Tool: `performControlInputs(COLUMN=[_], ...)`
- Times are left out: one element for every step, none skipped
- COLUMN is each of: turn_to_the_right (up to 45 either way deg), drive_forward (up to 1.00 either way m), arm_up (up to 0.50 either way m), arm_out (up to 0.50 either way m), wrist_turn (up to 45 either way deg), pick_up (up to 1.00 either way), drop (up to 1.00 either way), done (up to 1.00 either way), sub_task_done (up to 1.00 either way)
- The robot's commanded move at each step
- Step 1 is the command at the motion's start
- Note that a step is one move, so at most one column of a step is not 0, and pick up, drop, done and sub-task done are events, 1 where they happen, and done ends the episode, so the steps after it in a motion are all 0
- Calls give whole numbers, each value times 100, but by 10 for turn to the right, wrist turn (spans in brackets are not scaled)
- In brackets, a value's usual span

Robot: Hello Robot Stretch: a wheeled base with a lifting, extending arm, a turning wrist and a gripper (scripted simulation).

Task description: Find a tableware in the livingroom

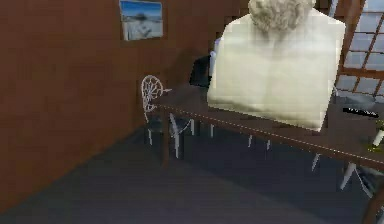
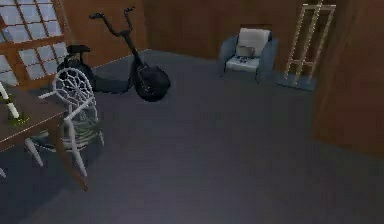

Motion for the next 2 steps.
performControlInputs(turn_to_the_right=[-450,-450], drive_forward=[0,0], arm_up=[0,0], arm_out=[0,0], wrist_turn=[0,0], pick_up=[0,0], drop=[0,0], done=[0,0], sub_task_done=[0,0])
